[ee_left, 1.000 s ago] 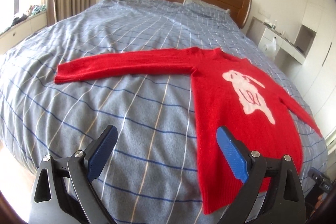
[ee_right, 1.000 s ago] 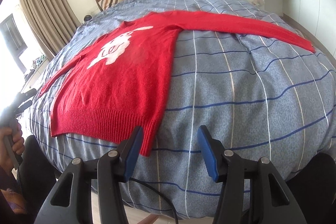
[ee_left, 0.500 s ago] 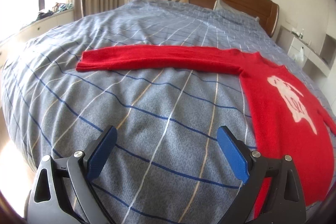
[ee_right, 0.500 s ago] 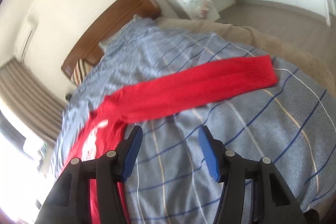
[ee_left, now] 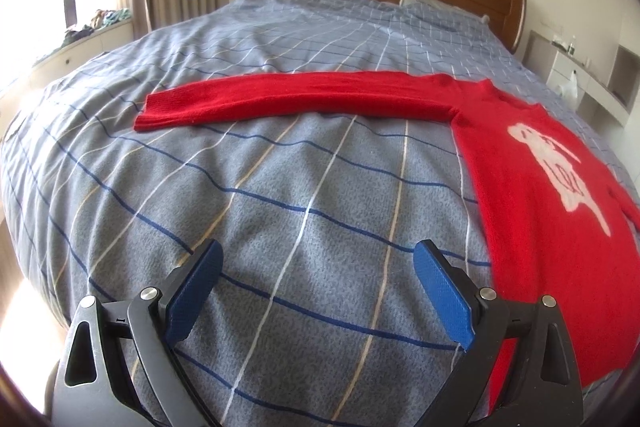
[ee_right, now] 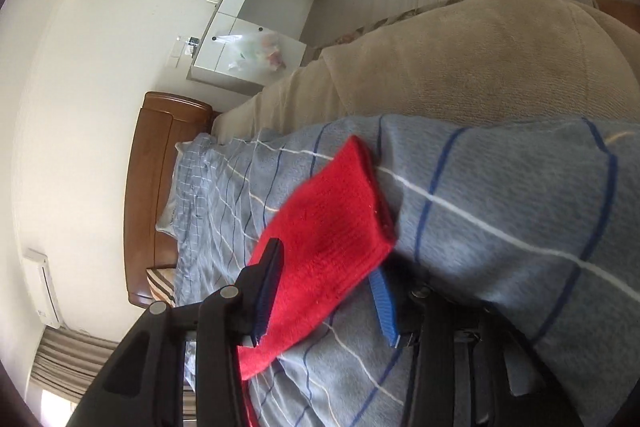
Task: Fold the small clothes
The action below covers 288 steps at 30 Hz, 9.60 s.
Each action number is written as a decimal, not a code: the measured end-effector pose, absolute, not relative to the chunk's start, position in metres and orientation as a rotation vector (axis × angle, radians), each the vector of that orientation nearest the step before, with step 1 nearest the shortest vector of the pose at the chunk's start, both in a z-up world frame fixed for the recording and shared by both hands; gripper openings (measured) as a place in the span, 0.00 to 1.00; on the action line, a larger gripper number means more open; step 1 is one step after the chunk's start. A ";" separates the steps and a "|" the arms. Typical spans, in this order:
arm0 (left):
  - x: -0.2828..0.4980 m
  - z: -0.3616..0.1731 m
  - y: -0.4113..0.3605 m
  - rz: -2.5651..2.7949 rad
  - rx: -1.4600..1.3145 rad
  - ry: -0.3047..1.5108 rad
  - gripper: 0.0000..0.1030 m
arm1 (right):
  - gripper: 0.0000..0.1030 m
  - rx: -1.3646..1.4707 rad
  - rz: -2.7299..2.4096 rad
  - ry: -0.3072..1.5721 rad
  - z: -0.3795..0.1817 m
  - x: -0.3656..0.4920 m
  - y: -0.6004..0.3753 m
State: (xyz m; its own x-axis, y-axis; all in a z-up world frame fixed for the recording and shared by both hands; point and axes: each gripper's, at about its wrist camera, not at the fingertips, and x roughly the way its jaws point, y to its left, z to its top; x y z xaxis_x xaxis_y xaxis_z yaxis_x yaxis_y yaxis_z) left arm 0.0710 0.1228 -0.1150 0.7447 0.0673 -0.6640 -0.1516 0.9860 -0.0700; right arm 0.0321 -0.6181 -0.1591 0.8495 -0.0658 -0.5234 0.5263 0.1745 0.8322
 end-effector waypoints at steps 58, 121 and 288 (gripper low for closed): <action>0.085 -0.134 0.118 0.130 -0.106 0.752 1.00 | 0.80 0.152 -0.107 0.655 -0.129 0.034 -0.357; 0.276 0.064 0.088 -0.241 -0.131 0.695 0.07 | 0.99 0.126 -0.147 0.753 -0.162 0.058 -0.358; 0.202 -0.143 0.146 0.020 -0.149 0.762 1.00 | 1.00 0.113 -0.206 0.899 -0.161 0.194 -0.438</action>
State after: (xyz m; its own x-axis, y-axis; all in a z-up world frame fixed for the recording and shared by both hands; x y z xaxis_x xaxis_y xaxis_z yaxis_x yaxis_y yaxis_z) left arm 0.2020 0.1456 -0.1431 0.7236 -0.0359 -0.6893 -0.0719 0.9893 -0.1270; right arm 0.1940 -0.4380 -0.1607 0.6046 -0.1308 -0.7857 0.2253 0.9742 0.0113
